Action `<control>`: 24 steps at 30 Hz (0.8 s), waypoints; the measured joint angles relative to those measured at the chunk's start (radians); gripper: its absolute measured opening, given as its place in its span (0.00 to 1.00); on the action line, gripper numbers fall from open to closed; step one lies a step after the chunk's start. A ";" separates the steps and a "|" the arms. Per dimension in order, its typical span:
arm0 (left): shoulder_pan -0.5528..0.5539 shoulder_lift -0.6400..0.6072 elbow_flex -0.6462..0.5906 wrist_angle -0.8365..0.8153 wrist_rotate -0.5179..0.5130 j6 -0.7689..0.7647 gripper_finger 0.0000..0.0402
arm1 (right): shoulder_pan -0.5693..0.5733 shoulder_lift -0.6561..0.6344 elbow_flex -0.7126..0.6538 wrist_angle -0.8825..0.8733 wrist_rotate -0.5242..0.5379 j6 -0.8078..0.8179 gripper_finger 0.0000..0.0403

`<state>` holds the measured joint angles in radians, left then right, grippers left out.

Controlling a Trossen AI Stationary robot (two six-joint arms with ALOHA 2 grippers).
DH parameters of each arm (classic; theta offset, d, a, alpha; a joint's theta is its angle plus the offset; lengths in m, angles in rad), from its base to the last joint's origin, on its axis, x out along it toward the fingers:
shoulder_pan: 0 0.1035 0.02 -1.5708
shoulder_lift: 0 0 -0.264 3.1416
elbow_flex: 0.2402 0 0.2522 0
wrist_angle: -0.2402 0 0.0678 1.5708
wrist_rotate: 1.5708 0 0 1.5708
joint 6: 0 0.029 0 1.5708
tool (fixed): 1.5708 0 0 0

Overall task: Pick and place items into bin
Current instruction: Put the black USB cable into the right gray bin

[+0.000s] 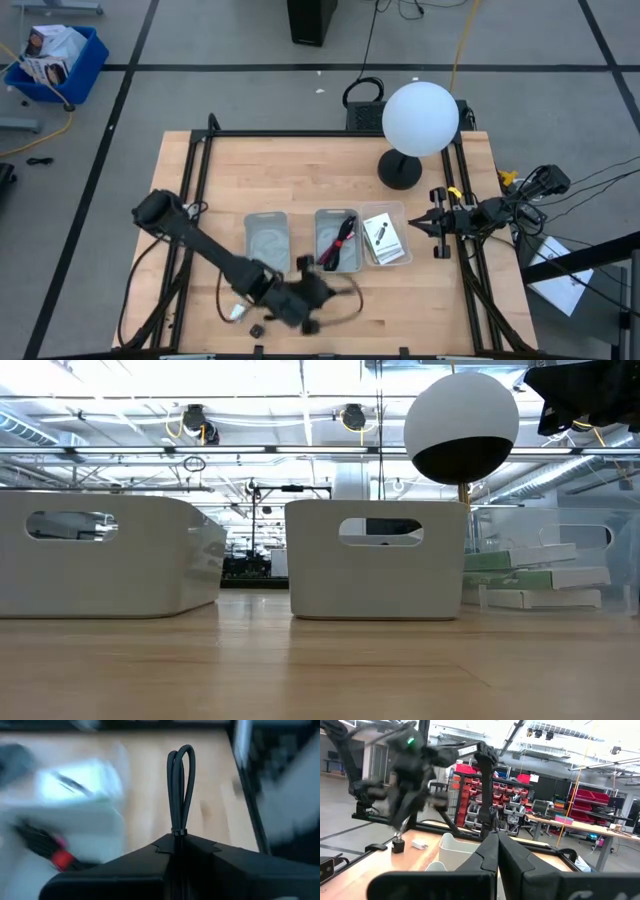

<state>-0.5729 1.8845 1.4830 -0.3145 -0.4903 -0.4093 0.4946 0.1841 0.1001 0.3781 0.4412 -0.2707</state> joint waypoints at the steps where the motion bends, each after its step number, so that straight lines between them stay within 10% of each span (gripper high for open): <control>1: 0.017 -0.015 0.000 0.024 -0.035 -0.026 0.07 | 0.000 0.000 0.000 0.003 0.000 0.000 0.00; 10: 0.205 -0.002 0.000 0.099 -0.038 -0.463 0.04 | 0.000 0.000 0.000 0.007 0.000 0.020 0.00; 24: 0.315 0.105 0.000 -0.029 0.118 -0.595 0.05 | 0.000 0.000 0.000 0.006 0.000 0.022 0.00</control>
<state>-0.2582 1.9894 1.4830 -0.3432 -0.3722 -1.0045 0.4946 0.1844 0.1001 0.3844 0.4412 -0.2484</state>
